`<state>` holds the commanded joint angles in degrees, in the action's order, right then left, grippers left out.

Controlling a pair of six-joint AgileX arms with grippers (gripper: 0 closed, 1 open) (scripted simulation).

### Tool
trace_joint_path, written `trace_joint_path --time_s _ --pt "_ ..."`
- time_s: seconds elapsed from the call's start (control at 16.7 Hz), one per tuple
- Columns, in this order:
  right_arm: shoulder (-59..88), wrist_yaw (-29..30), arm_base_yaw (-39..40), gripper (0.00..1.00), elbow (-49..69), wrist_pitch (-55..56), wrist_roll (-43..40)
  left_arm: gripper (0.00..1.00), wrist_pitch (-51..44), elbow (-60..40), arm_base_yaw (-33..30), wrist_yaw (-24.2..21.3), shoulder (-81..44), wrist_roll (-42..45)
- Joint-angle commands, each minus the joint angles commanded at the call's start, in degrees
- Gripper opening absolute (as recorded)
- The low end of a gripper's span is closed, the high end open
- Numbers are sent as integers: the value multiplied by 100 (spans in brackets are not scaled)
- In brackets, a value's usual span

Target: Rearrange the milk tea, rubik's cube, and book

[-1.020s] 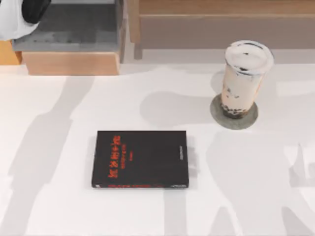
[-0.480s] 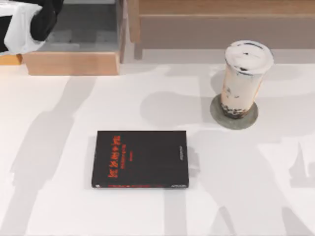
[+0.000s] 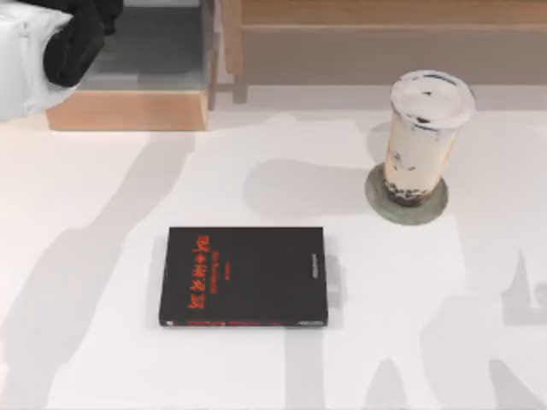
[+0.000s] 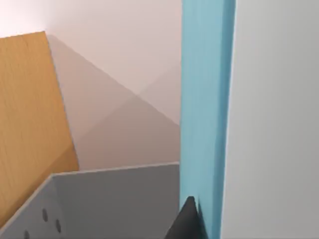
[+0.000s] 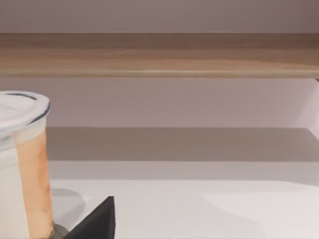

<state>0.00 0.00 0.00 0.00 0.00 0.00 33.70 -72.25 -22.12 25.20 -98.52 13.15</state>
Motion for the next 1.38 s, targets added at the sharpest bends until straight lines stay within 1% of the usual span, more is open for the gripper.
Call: trace_joint_path --time_s 0.18,0.36,0.48,0.6,0.72,0.84,1.02,1.14,1.38 --pt "0 0 0 100 0 0 0 0 -105 736 -588 834 861 934" --pt "0 0 0 100 0 0 0 0 -312 1595 -1295 1588 1346 1893" --pt "0 0 0 100 0 0 0 0 -498 2190 -1831 1973 1373 2483" --pt "0 0 0 100 0 0 0 0 -711 2762 -2399 2230 1168 2970" --pt "0 0 0 100 0 0 0 0 -927 3264 -2954 2357 799 3325" --pt "0 0 0 100 0 0 0 0 -1118 3657 -3441 2381 376 3553" --pt "0 0 0 100 0 0 0 0 -1281 3989 -3934 2335 -96 3693" --pt "0 0 0 100 0 0 0 0 -1307 4050 -4033 2313 -189 3710" --pt "0 0 0 100 0 0 0 0 -1310 4006 -3997 2334 -142 3744"
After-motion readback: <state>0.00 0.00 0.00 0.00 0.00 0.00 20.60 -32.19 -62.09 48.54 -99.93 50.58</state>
